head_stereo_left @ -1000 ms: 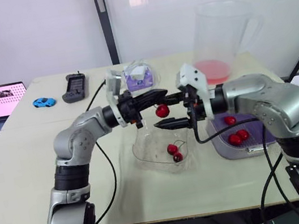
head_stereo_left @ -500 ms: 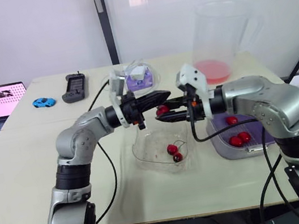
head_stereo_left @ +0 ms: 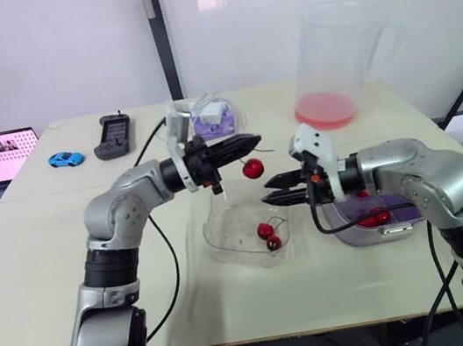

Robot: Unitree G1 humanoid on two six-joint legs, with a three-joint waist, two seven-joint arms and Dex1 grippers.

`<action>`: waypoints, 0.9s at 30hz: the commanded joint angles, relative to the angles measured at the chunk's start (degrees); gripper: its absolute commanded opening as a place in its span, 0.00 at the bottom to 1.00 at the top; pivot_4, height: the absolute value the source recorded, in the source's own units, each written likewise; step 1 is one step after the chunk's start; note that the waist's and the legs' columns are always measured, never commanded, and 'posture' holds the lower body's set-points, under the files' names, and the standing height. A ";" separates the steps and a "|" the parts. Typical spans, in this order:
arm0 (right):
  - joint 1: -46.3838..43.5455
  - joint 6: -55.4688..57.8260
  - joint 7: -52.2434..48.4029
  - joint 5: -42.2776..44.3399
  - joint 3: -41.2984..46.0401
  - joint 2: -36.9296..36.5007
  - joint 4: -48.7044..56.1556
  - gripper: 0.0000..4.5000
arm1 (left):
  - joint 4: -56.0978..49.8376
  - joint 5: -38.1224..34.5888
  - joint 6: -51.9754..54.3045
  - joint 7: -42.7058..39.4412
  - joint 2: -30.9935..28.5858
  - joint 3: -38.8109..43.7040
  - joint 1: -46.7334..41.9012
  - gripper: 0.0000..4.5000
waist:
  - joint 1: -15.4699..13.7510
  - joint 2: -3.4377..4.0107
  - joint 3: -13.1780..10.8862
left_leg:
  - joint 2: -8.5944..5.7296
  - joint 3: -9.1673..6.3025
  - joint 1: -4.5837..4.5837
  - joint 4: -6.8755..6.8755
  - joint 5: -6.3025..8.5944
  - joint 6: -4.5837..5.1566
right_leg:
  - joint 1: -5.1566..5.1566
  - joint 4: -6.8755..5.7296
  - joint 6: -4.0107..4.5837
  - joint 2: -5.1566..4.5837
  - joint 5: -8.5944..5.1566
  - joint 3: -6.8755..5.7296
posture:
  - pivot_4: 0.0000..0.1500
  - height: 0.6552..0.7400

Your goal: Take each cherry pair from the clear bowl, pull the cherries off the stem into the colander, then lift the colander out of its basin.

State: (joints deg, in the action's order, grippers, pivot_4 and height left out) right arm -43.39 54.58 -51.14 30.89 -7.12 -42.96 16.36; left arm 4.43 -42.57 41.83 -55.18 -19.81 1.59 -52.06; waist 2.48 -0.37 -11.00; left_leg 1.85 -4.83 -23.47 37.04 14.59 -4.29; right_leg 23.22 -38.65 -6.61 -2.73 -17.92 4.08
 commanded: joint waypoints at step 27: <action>-7.43 0.48 3.18 4.23 4.39 6.72 -1.15 0.71 | -0.78 -0.21 -1.57 -0.06 0.32 1.27 -1.34 0.00 | -0.06 0.00 0.00 | 0.00 0.00 0.00 0.00 0.00 -0.01 | -0.01 0.00 0.00 -0.01 0.00 0.00 | 1.00 0.92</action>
State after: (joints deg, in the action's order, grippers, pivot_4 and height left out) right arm -48.62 55.33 -48.24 34.50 -3.64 -36.71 14.26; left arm 4.44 -42.56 41.57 -54.97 -19.61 1.59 -52.06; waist 2.42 -0.37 -11.00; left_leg 1.84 -4.83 -23.48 37.05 14.59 -4.30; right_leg 23.22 -38.66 -6.61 -2.74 -17.92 4.08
